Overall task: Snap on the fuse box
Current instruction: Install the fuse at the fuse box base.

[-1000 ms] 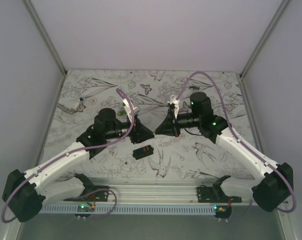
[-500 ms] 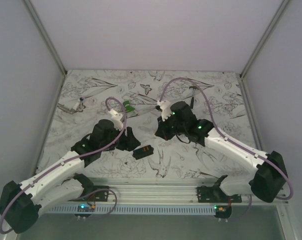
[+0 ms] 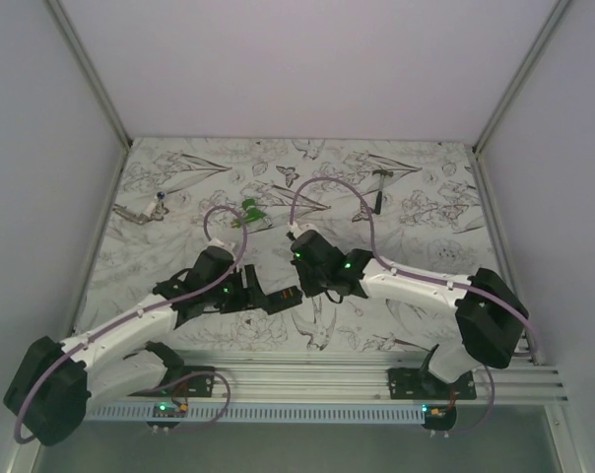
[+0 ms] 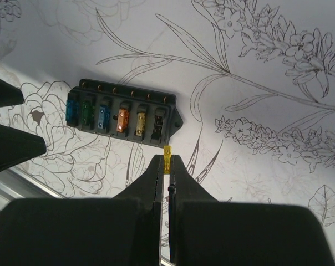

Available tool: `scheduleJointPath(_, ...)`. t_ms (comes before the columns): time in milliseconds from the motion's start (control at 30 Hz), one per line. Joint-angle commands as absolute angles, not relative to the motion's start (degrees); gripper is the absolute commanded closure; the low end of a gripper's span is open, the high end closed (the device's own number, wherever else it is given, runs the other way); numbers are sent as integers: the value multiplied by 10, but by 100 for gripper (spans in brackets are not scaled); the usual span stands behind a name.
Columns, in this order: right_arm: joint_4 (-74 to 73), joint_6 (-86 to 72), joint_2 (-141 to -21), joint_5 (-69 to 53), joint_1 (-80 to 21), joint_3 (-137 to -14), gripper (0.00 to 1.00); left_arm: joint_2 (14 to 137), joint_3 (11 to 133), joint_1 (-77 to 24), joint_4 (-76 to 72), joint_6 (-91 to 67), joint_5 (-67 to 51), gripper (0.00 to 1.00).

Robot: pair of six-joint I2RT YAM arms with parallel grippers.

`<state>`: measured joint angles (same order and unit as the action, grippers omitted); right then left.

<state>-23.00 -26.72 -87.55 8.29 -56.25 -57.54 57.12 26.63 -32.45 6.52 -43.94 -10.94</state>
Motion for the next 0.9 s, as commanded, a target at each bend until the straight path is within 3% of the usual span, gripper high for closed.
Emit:
scheduleJointPath(0, -214, -316, -892, 131, -577, -588, 100, 607, 276, -320, 76, -465, -117, 33)
scheduleJointPath(867, -206, -337, -961, 182, -614, -626, 100, 693, 303, -320, 25, -490, -154, 33)
